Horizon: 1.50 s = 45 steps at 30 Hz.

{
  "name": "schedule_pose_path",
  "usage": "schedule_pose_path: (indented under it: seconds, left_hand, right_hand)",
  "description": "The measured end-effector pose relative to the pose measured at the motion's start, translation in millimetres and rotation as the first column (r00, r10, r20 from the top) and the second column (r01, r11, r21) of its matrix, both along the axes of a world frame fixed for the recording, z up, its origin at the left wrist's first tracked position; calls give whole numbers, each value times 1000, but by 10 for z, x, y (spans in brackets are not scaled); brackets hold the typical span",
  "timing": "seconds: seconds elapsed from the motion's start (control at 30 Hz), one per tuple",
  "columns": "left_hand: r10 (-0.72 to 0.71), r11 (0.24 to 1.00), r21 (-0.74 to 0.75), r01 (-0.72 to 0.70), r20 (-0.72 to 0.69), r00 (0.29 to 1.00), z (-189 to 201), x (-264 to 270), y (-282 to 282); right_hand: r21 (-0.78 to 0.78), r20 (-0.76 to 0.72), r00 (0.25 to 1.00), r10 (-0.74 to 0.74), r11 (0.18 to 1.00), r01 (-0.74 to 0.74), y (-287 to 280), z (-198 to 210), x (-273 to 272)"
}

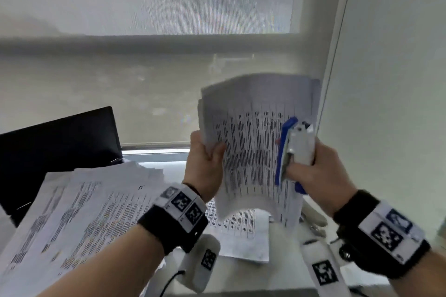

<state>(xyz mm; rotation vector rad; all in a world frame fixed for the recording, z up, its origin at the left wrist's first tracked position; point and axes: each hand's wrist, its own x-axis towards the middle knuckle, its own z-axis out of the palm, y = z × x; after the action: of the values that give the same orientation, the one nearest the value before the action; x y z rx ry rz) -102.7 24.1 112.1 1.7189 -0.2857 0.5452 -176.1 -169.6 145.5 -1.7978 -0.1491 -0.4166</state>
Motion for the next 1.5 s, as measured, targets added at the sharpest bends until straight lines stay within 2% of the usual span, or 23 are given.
schedule_pose_path:
  seconds: [0.13, 0.23, 0.4, 0.53, 0.73, 0.83, 1.03, 1.23, 1.43, 1.5]
  left_hand:
    - [66, 998, -8, -67, -74, 995, -165, -19, 5]
    - [22, 998, -49, -28, -123, 992, -198, 36, 3]
    - [-10, 998, -63, 2, -125, 992, -192, 76, -54]
    - [-20, 991, -132, 6, -107, 994, -169, 117, -40]
    - [-71, 992, -114, 62, -75, 995, -160, 104, -74]
    - [-100, 987, -130, 92, -64, 993, -120, 76, -97]
    - [-135, 979, -169, 112, -128, 983, -100, 91, -46]
    - [-145, 980, -153, 125, -129, 981, -93, 42, -16]
    - [-150, 982, -134, 133, -129, 980, -82, 34, 16]
    - [-171, 977, -154, 150, -138, 975, -70, 28, 20]
  right_hand:
    - [-10, -100, 995, -16, 1000, 15, 3, -299, 25]
    - [28, -143, 989, -35, 999, 40, -35, -353, 69]
    - [6, -125, 991, -40, 999, 41, -59, -328, 134]
    - [12, -106, 994, -41, 999, 43, -80, -333, 160]
    - [-44, -132, 991, 33, 998, -39, -79, -319, 126]
    - [-46, -131, 991, 4, 999, -10, -82, -306, 138]
    - [-13, -103, 990, -99, 995, 98, -164, -315, 205]
    - [38, -148, 987, -63, 997, 70, -167, -275, 205]
    - [-4, -153, 987, -55, 998, 55, -134, -310, 203]
    - [-43, -99, 990, -96, 995, 92, -116, -287, 223]
